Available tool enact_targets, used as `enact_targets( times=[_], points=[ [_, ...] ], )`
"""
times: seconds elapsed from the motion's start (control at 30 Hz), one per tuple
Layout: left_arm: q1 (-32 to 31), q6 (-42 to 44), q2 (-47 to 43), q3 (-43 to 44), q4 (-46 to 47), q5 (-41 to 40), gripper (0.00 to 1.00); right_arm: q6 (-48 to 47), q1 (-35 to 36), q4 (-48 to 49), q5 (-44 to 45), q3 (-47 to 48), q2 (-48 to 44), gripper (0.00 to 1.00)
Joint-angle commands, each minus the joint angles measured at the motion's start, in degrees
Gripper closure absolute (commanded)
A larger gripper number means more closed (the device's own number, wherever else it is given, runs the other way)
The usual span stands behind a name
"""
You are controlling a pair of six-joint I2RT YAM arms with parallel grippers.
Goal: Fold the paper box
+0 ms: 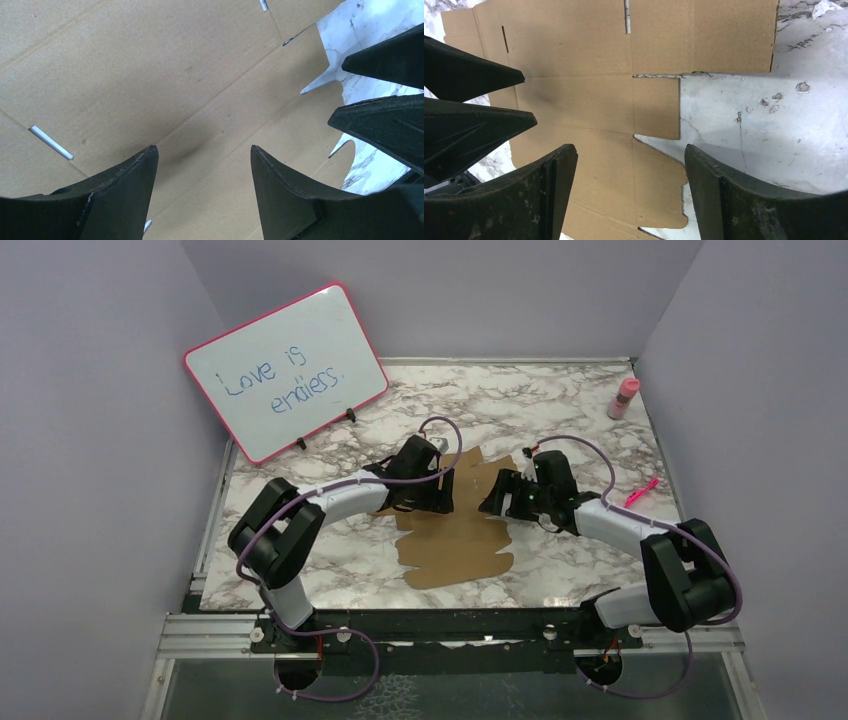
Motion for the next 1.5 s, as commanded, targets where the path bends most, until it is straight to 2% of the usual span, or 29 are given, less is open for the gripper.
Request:
enact_targets(
  times=[0.0, 0.53, 1.1, 1.47],
  points=[
    [-0.3, 1.2, 1.0, -0.6, -0.6, -1.8, 0.31, 0.3, 0.3, 2.7, 0.0, -0.6, 1.1, 0.17],
    [-0.3, 1.2, 3.8, -0.8, -0.6, -1.6, 0.31, 0.1, 0.3, 5.5, -3.2, 0.0, 5.8, 0.17],
    [-0.4, 0.3, 5.8, -1.3, 0.4, -1.1, 0.31, 2.8, 0.3, 4.9, -11.5, 1.7, 0.8, 0.17],
    [-0.4, -0.2, 6.1, -1.6, 1.1, -0.9, 0.31, 4.6, 0.4, 6.3, -17.1, 3.0, 0.9, 0.17]
  ],
)
